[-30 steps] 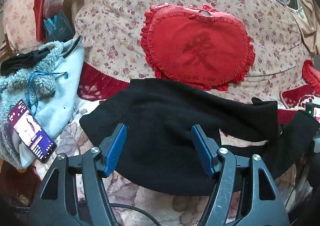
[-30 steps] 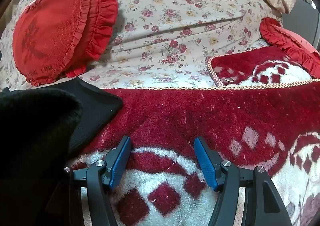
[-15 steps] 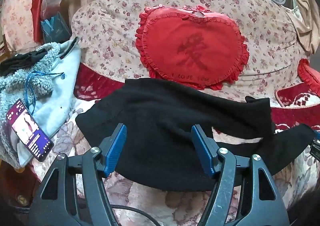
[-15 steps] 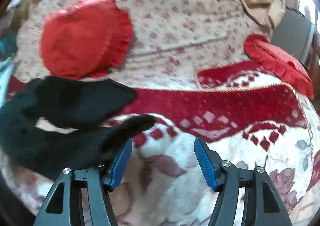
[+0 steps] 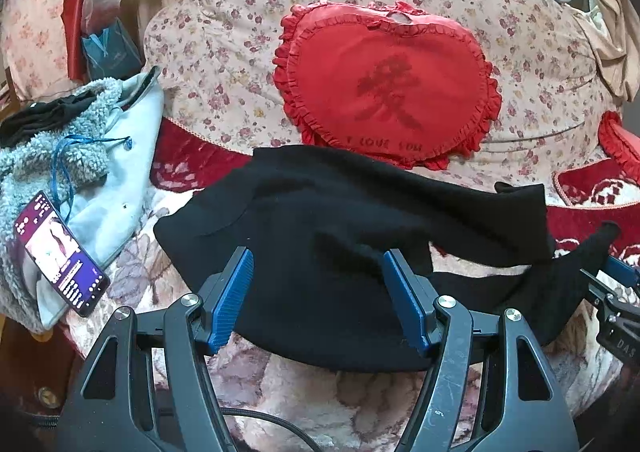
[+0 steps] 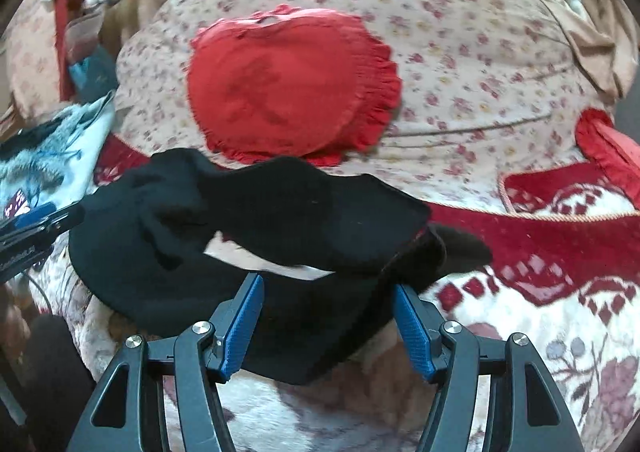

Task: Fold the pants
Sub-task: 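Move both open grippers over the black pants toward the waistband edge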

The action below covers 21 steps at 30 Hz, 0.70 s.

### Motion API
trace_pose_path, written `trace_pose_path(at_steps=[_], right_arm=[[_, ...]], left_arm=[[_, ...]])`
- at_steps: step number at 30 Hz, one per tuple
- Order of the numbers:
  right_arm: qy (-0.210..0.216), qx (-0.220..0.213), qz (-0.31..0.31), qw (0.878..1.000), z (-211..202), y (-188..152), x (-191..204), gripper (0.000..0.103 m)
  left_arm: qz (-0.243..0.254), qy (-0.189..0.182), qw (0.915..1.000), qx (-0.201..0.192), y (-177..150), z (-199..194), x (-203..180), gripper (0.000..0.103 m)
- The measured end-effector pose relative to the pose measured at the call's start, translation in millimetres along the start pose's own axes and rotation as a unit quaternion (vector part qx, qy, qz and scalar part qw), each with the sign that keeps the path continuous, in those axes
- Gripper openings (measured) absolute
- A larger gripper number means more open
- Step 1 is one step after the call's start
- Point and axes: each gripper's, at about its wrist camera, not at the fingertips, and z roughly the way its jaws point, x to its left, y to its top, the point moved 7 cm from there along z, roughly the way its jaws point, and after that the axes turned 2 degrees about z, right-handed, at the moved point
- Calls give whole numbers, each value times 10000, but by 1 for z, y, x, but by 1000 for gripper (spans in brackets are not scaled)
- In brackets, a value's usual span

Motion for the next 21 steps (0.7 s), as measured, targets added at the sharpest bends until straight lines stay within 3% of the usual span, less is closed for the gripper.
trace_pose_path(at_steps=[9, 14, 21], right_arm=[[235, 58, -72, 9997, 2, 6, 18, 63], [302, 83, -95, 9995, 3, 6, 23, 63], [370, 110, -138, 9992, 6, 5, 27, 63]], left_arm=[[129, 197, 9997, -75, -1, 3, 2, 67], [72, 65, 10000, -17, -2, 7, 2, 67], [88, 195, 9998, 11, -4, 11, 2, 67]])
